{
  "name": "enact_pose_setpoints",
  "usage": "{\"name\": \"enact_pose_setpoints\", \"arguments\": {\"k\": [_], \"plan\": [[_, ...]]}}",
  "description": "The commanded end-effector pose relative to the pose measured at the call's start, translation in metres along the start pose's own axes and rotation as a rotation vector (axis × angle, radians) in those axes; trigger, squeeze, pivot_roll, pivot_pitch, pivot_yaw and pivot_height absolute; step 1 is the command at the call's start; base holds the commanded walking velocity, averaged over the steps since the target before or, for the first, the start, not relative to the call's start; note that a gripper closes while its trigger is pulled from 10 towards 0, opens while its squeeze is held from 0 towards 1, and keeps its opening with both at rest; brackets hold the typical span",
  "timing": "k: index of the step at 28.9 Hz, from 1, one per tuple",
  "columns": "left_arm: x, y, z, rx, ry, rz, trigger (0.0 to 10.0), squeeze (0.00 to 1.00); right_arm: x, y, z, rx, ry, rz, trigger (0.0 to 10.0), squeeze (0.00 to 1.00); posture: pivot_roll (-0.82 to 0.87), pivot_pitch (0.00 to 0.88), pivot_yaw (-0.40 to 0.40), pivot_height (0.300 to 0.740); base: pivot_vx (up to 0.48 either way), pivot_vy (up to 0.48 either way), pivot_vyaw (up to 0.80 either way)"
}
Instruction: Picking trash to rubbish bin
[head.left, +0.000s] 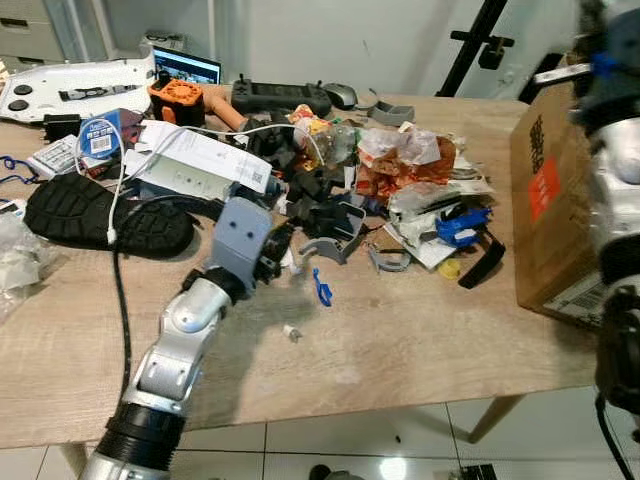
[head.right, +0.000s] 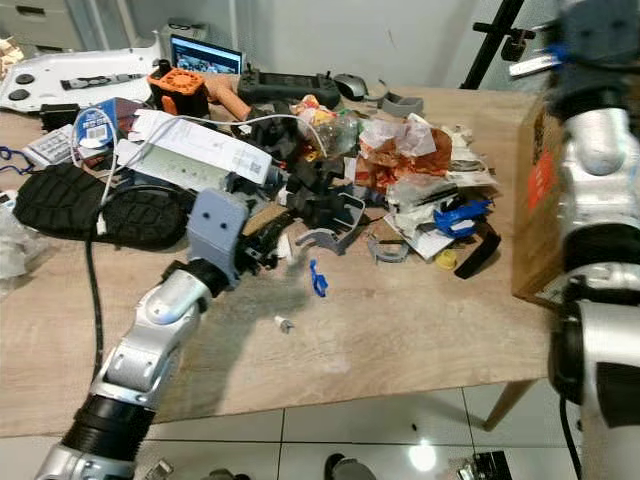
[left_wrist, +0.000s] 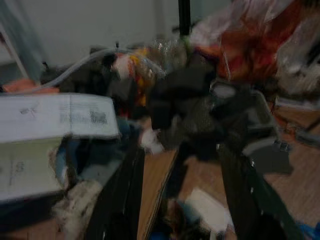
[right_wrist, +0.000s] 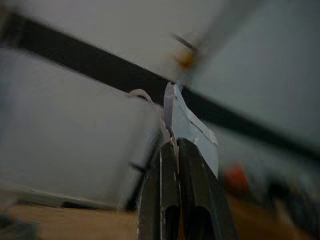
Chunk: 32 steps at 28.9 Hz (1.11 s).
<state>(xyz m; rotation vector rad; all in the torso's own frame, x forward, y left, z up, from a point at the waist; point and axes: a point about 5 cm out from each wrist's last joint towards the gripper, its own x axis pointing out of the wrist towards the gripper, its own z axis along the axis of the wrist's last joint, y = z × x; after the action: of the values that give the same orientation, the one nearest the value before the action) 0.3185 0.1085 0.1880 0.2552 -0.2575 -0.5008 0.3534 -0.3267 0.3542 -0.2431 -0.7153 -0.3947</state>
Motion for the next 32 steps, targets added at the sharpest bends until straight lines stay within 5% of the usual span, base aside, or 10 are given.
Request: {"name": "enact_pose_setpoints", "arguments": {"k": [1,12,13,14,19,20,24,27,31,32], "plan": [[-0.002,-0.005,-0.005,-0.011,0.013,-0.022,10.0,0.0,-0.014,-0.039,-0.02,0.096,0.1,-0.218,10.0,0.0,-0.02,0.174,-0.106,0.74,0.0,0.0,0.0],[-0.001,-0.008,-0.006,-0.013,0.014,-0.036,10.0,0.0,-0.05,-0.079,-0.052,0.191,0.225,-0.517,10.0,0.0,-0.02,0.179,-0.107,0.74,0.0,0.0,0.0],[-0.001,-0.007,-0.006,-0.012,0.014,-0.036,10.0,0.0,-0.05,-0.079,-0.052,0.195,0.22,-0.514,10.0,0.73,-0.02,0.179,-0.107,0.74,0.0,0.0,0.0],[-0.001,-0.007,-0.006,-0.012,0.015,-0.036,10.0,0.0,-0.05,-0.079,-0.051,0.203,0.214,-0.51,10.0,1.0,-0.02,0.18,-0.107,0.74,0.0,0.0,0.0],[-0.001,-0.007,-0.006,-0.011,0.016,-0.037,10.0,0.0,-0.047,-0.075,-0.05,0.21,0.219,-0.497,10.0,1.0,-0.02,0.18,-0.107,0.74,0.0,0.0,0.0],[-0.001,-0.007,-0.006,-0.011,0.016,-0.037,10.0,0.0,-0.046,-0.073,-0.05,0.217,0.219,-0.495,10.0,0.0,-0.02,0.18,-0.107,0.74,0.0,0.0,0.0],[-0.002,-0.006,-0.006,-0.012,0.017,-0.038,10.0,0.0,-0.04,-0.063,-0.045,0.246,0.189,-0.444,10.0,0.0,-0.02,0.182,-0.106,0.74,0.0,0.0,0.0],[-0.002,-0.006,-0.007,-0.01,0.018,-0.039,10.0,0.0,-0.028,-0.029,-0.04,0.326,0.161,-0.223,10.0,0.0,-0.02,0.183,-0.1,0.74,0.0,0.0,0.0],[-0.001,-0.006,-0.006,-0.006,0.015,-0.044,10.0,0.0,-0.029,0.08,-0.023,0.457,0.124,0.439,10.0,0.0,-0.01,0.185,-0.101,0.74,0.0,0.0,0.0],[-0.001,-0.006,-0.006,-0.006,0.015,-0.044,10.0,0.0,-0.029,0.08,-0.023,0.457,0.124,0.439,10.0,0.0,-0.01,0.185,-0.101,0.74,0.0,0.0,0.0]]}}
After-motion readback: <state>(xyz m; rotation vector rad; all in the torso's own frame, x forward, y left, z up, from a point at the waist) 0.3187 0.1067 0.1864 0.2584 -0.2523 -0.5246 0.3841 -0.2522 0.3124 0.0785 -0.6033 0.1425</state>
